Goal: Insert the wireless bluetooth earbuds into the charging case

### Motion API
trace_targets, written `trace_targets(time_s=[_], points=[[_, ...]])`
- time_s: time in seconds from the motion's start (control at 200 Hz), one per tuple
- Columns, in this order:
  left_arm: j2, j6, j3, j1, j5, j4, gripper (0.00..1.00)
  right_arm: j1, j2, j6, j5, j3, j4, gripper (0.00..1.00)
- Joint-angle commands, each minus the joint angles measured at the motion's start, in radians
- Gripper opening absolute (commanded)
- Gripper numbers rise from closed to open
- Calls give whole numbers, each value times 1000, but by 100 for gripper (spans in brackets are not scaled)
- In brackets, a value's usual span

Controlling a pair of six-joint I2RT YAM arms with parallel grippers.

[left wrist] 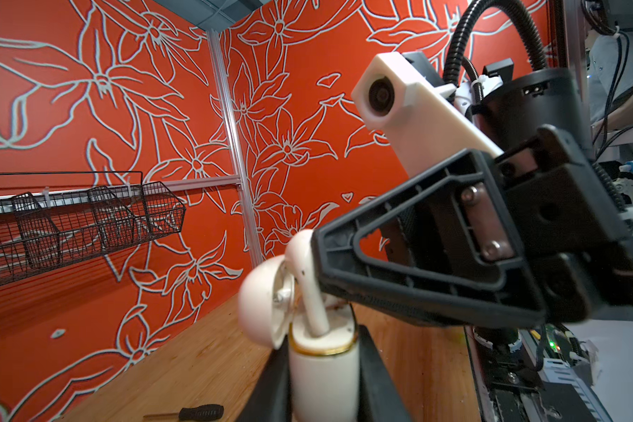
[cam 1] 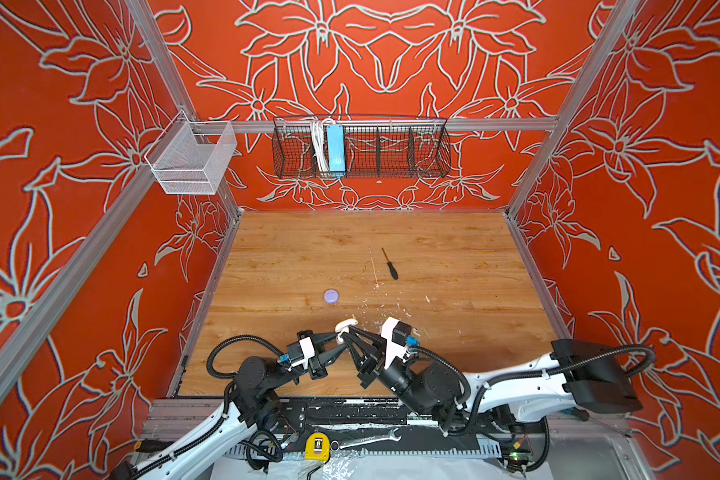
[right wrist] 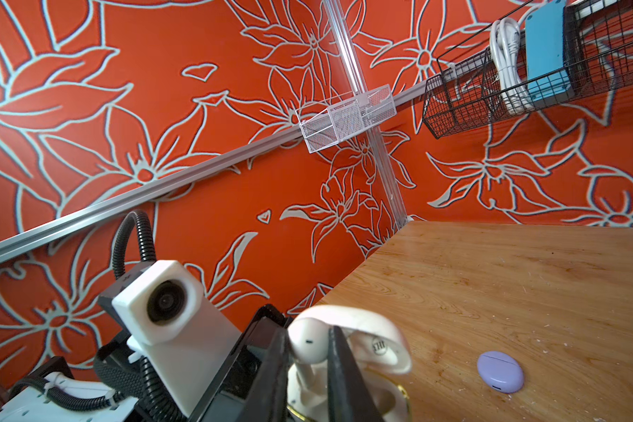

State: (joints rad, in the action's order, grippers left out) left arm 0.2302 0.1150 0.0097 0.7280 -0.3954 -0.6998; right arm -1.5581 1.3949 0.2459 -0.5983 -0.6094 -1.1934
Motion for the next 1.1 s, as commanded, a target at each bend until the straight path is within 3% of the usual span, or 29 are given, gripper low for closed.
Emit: trace_targets(time_s=[0.0,0.4,1.096], points=[[-14,2,-54,8,4,-20,0,-4,26,-35,-11,-29,-48,17],[-40,-5,-53,10,14,-3,0,-5,81,-43,-12,-35,-91,17],[-70,-18,-47,11,86,51,0,-6,122,50,12,33,-63,16]])
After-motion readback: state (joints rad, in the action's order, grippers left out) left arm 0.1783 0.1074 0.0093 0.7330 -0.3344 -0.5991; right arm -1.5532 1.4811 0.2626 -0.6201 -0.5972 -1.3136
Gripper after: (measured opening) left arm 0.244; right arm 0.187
